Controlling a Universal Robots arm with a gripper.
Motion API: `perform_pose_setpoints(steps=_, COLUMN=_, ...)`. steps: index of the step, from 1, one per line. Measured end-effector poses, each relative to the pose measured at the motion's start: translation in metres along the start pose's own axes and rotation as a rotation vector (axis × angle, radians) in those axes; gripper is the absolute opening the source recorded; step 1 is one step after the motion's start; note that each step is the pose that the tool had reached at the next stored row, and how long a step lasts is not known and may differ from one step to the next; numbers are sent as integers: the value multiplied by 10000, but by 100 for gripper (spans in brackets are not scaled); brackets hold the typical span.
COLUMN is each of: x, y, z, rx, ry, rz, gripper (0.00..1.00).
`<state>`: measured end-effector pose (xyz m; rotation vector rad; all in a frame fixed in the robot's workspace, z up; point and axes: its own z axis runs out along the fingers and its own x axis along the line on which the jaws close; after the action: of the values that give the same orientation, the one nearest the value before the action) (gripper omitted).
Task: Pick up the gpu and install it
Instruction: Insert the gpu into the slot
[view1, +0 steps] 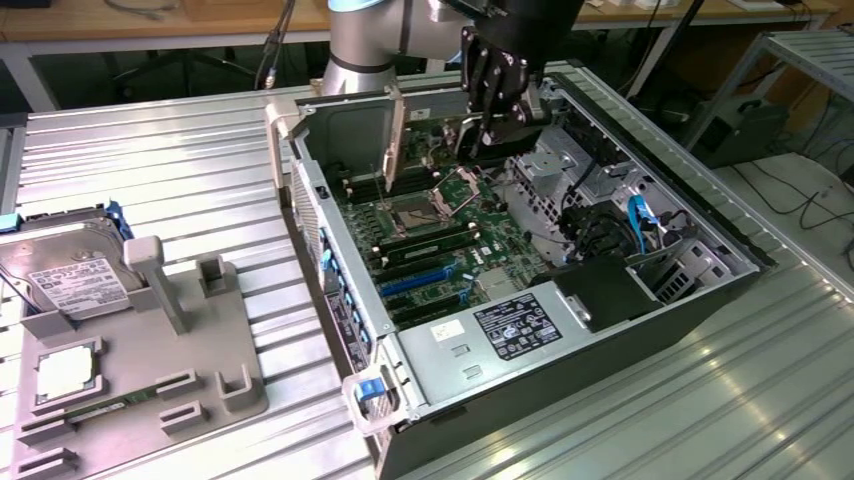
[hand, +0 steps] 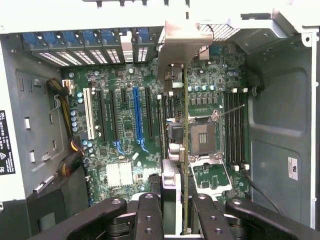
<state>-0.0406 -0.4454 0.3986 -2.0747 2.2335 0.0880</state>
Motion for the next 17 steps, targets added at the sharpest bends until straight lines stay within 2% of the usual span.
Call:
perform_pose_setpoints(steps=2, x=17, y=2, z=19, rx=-13, ry=-9, rz=-61, gripper=28)
perform_pose_setpoints(steps=4, x=35, y=2, z=44, rx=-110, ry=-9, rz=-90, gripper=28)
perform_pose_setpoints(steps=6, x=42, y=6, z=61, rx=-135, ry=-11, rz=-185, gripper=28)
perform_pose_setpoints(steps=8, x=45, y=10, z=78, rx=-178, ry=-16, rz=-577, gripper=28)
perform_pose_setpoints(steps=17, x=58, y=31, z=140, rx=-190, ry=-19, rz=-698, gripper=28)
